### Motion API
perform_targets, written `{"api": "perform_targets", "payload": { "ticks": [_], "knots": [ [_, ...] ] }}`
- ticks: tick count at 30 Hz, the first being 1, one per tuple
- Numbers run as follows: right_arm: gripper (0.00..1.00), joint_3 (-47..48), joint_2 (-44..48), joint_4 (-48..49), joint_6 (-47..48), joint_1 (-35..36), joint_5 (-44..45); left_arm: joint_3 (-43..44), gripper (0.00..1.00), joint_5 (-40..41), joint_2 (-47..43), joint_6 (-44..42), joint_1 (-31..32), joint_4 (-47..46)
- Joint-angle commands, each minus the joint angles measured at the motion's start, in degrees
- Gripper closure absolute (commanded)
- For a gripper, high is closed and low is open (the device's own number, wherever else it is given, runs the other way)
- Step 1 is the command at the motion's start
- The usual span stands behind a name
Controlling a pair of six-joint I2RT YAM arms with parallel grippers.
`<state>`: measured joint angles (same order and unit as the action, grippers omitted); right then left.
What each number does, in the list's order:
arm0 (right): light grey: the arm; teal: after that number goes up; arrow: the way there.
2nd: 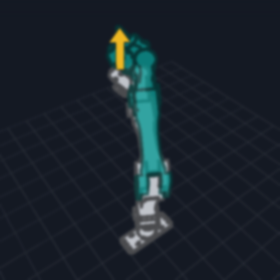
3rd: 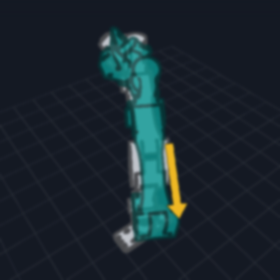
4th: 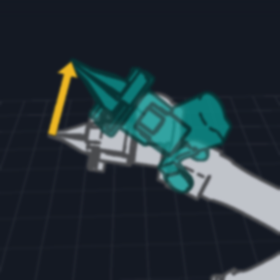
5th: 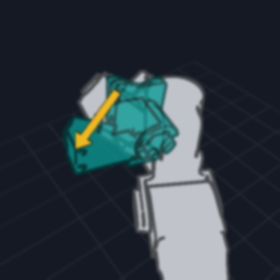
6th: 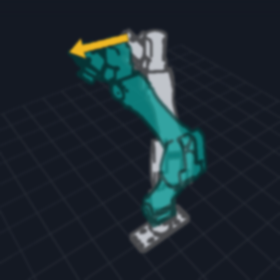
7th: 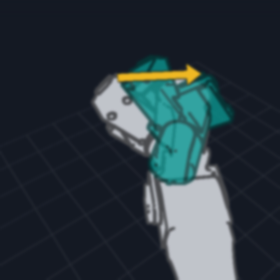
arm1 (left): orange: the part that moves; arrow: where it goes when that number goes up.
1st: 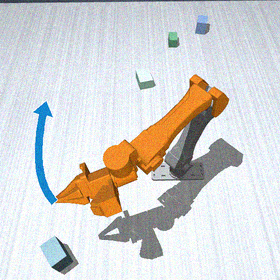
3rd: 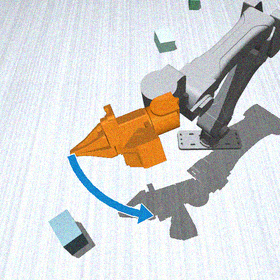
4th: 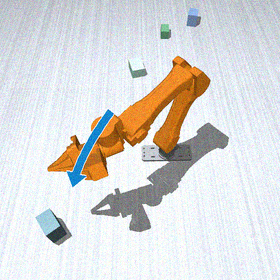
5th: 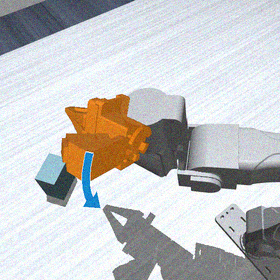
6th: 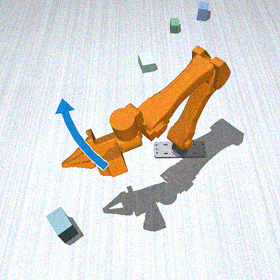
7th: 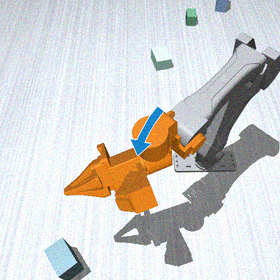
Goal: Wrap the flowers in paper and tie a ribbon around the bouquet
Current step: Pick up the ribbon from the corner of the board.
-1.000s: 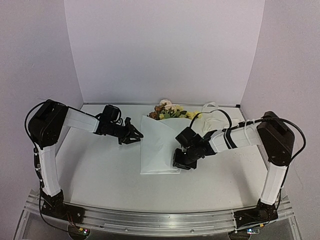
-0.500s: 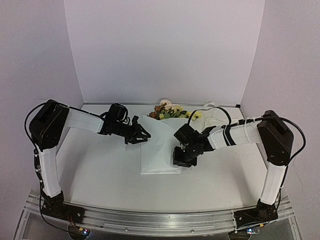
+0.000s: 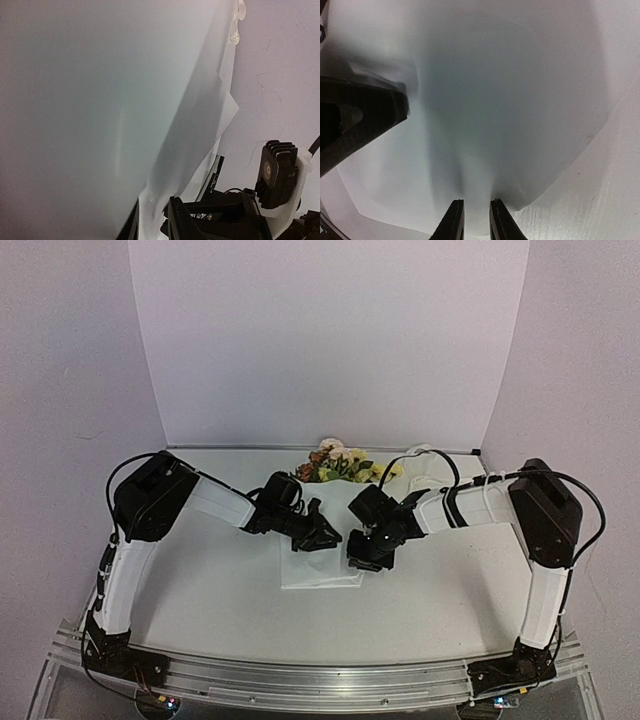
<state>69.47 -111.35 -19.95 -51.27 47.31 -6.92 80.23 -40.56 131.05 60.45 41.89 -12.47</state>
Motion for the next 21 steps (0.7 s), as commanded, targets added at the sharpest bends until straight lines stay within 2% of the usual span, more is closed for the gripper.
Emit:
{"api": "perform_targets", "payload": {
  "ticks": [1, 13, 18, 21],
  "knots": [
    [0.8, -0.6, 0.6, -0.3, 0.3, 0.0, -0.5, 1.3, 0.77, 4.7, -0.2, 3.0, -0.4, -0.3],
    [0.81, -3.9, 0.7, 0.3, 1.5, 3.4, 0.0, -3.3, 0.78, 6.3, -2.5, 3.6, -0.4, 0.4],
    [0.8, -3.1, 4.1, -0.6, 3.5, 0.7, 1.2, -2.7, 0.77, 7.1, -3.2, 1.4, -0.7, 3.5],
    [0.75, -3.5, 9.0, -1.4, 5.7, -1.1, 4.6, -1.1, 0.77, 7.5, -3.3, -1.4, -1.4, 6.5]
  ]
}}
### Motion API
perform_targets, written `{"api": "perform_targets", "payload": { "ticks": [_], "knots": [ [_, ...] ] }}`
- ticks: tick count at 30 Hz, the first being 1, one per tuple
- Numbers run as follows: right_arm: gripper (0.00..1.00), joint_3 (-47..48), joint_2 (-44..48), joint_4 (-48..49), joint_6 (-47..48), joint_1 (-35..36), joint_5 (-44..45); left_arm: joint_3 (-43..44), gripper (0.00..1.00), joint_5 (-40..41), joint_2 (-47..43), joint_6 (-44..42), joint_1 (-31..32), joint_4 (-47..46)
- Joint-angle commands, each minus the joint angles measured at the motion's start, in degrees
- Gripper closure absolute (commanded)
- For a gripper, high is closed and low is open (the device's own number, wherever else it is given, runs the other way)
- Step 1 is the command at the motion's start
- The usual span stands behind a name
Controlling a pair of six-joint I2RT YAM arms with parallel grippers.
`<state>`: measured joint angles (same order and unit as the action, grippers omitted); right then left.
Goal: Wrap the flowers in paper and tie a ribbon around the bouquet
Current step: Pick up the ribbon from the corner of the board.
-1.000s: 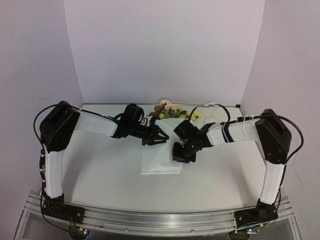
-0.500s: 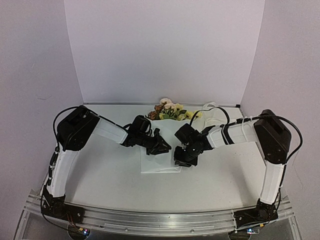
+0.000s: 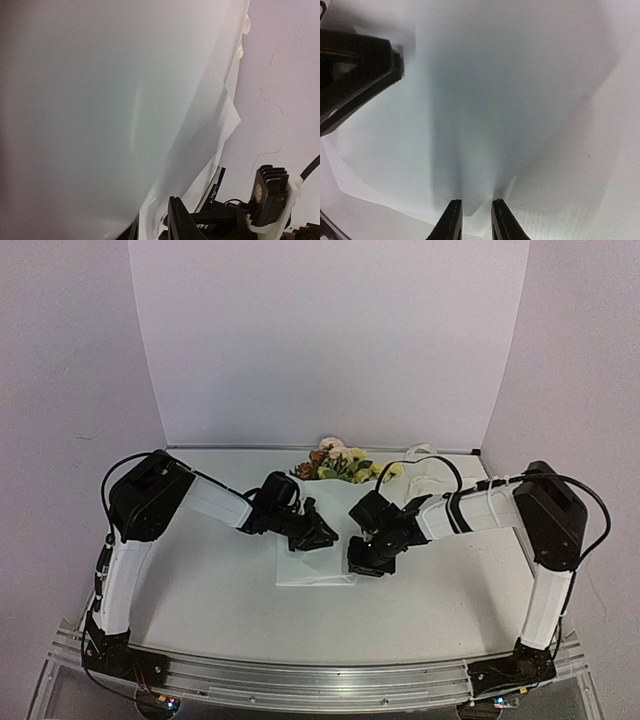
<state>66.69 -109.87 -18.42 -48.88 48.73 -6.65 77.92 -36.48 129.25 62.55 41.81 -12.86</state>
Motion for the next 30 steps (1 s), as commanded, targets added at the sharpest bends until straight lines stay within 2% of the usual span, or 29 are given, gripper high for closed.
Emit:
{"api": "perform_targets", "payload": {
  "ticks": [1, 7, 11, 18, 30],
  "knots": [
    [0.74, -0.7, 9.2, -3.4, 4.0, -3.3, 5.7, 1.6, 0.77, 3.4, -1.5, -4.2, -1.7, 7.4],
    [0.61, -0.1, 14.3, -5.8, 6.3, -10.9, 11.9, 6.2, 0.77, 0.8, 0.4, -6.9, -3.4, 9.9],
    [0.53, 3.9, 13.2, -9.5, 7.7, -15.6, 15.4, 7.8, 0.76, -0.9, 0.4, -7.2, -3.3, 9.6],
    [0.55, 13.3, 4.3, -11.4, 10.4, -23.3, 14.0, 9.1, 0.72, -3.9, -3.0, -8.0, -2.0, 8.5],
    [0.55, 29.3, -11.8, -12.6, 17.3, -28.7, 7.1, 8.5, 0.7, -5.4, -8.4, -9.1, -1.6, 10.0]
  ]
}}
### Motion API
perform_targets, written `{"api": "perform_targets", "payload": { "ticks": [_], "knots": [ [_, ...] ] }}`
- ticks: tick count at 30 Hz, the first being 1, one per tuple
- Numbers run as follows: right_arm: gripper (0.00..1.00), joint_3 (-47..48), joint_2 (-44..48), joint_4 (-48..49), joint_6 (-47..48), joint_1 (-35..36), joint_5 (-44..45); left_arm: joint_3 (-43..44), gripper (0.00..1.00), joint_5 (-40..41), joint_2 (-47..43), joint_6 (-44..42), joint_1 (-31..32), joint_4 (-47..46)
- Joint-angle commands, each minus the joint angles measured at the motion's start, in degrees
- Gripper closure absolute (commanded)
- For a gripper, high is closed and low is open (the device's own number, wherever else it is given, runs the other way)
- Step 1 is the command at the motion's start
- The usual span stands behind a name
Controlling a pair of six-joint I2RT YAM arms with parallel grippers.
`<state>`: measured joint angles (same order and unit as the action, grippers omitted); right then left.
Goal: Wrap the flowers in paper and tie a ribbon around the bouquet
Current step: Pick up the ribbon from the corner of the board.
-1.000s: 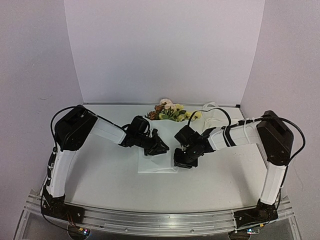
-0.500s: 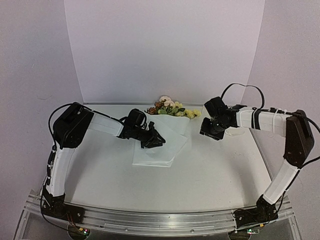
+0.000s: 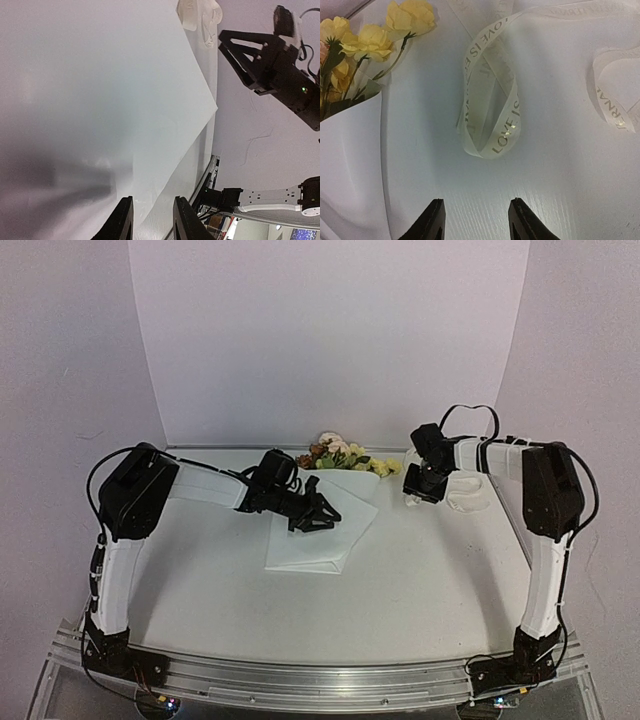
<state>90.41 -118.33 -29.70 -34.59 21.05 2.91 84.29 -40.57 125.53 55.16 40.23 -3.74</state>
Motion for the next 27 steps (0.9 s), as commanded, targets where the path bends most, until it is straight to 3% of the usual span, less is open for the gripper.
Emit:
{"api": "perform_targets", "payload": {
  "ticks": [1, 17, 23, 27],
  "knots": [
    [0.55, 6.8, -4.4, -1.5, 3.0, -1.4, -3.7, 2.1, 0.7, -1.3, -4.9, -1.9, -0.1, 1.2],
    [0.61, 16.3, -13.4, -5.5, 2.5, -3.7, -7.9, 2.2, 0.69, -1.6, -8.4, -3.8, -0.2, 4.6],
    [0.7, 18.5, -15.8, -6.6, 1.2, -4.6, -11.8, 2.0, 0.69, -1.2, -10.4, -4.7, -0.4, 5.8],
    [0.84, 17.7, -14.7, -6.7, 1.0, -5.0, -11.9, 0.9, 0.68, -1.0, -11.7, -5.2, -0.8, 6.1]
  ]
}}
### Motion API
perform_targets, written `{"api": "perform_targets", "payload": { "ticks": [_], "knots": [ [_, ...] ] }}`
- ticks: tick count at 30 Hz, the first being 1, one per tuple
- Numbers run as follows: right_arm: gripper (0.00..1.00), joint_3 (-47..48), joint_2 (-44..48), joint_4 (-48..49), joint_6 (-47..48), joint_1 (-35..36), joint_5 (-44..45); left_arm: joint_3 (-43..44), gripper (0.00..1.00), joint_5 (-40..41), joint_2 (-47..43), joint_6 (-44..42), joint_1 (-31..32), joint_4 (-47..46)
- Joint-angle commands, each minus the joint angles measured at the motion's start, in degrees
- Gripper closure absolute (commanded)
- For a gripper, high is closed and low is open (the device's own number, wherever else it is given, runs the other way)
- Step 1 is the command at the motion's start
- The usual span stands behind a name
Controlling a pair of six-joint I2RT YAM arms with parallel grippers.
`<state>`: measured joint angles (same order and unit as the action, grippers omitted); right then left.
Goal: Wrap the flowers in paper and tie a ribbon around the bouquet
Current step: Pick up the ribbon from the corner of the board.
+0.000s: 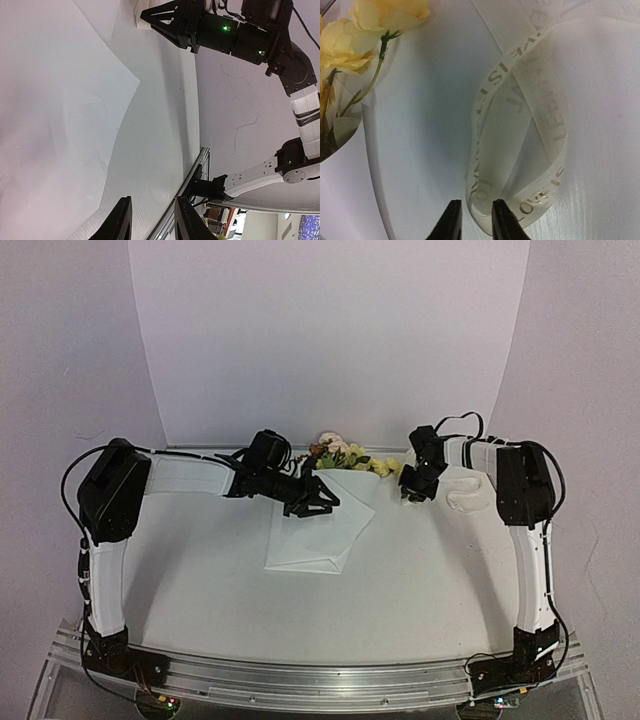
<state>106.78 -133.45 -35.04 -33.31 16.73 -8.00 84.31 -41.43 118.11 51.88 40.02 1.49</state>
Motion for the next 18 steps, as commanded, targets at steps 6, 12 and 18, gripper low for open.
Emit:
{"api": "perform_targets", "payload": {
  "ticks": [6, 12, 18],
  "knots": [
    [1.0, -5.4, 10.6, -1.5, -1.9, -0.7, -1.2, -2.4, 0.67, -0.3, -7.5, -2.2, -1.4, 0.4],
    [1.0, -21.5, 29.6, -0.8, -4.5, 0.8, -1.5, -6.4, 0.66, -1.1, -10.6, -2.4, -1.5, -1.1],
    [1.0, -33.9, 49.6, -2.1, -5.8, 5.2, 0.7, -11.0, 0.63, -2.2, -15.4, -5.1, -1.3, -5.0]
  ]
}}
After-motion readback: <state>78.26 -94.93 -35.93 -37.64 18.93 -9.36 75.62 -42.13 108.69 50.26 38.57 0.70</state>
